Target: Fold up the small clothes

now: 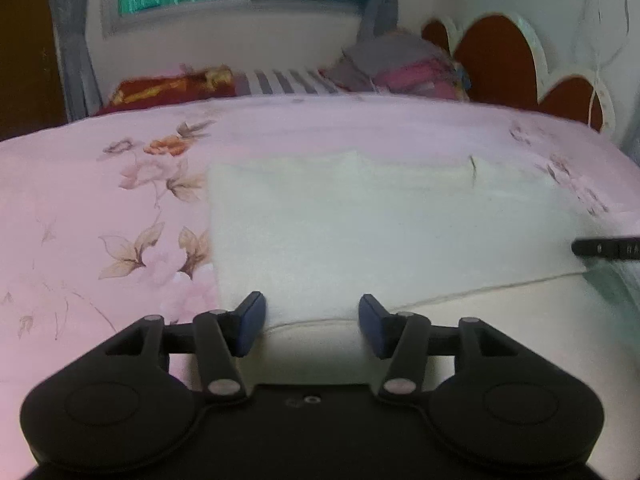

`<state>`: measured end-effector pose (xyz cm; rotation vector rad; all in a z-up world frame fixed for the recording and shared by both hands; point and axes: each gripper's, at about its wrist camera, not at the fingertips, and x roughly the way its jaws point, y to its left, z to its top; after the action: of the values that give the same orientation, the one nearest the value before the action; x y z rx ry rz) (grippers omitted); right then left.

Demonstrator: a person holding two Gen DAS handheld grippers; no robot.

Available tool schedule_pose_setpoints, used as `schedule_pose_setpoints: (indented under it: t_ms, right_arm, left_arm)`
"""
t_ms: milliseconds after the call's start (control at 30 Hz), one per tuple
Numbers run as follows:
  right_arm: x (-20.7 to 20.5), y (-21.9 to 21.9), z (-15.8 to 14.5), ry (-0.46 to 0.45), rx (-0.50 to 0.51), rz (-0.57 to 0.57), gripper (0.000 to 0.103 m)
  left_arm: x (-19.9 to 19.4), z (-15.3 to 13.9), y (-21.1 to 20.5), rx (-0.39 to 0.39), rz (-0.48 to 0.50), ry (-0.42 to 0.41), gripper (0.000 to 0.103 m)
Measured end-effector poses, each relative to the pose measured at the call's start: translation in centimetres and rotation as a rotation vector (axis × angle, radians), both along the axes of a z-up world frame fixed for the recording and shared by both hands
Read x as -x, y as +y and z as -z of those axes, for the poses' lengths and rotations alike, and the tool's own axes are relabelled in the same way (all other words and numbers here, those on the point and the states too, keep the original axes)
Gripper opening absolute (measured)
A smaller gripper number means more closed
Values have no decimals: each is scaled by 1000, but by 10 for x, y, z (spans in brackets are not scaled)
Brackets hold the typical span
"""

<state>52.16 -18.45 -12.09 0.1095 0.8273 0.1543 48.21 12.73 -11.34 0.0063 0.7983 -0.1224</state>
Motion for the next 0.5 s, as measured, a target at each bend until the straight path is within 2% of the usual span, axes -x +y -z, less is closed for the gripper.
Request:
schedule_pose_setpoints:
  t_ms: [67, 133, 167, 233, 300, 400, 500]
  right_arm:
    - [0, -5, -9, -11, -32, 0, 25]
    - [-1, -8, -19, -75, -29, -10, 25]
    - [-8, -7, -18, -74, -14, -12, 25]
    - [-28, -7, -11, -43, 3, -15, 25]
    - [-46, -8, -4, -47, 34, -17, 25]
    - [-70, -28, 7, -23, 89, 35, 25]
    - [-72, -45, 0, -5, 17, 52, 25]
  left_arm:
    - [-4, -12, 3, 43, 13, -35, 54]
    - [-21, -18, -2, 35, 40, -64, 54]
    - [-34, -17, -7, 13, 49, -70, 54]
    - [-60, -10, -12, 27, 76, -57, 56]
    - [-86, 7, -6, 5, 49, -15, 57]
    - [-99, 9, 25, 84, -9, -9, 53]
    - [-97, -6, 32, 92, -15, -74, 60]
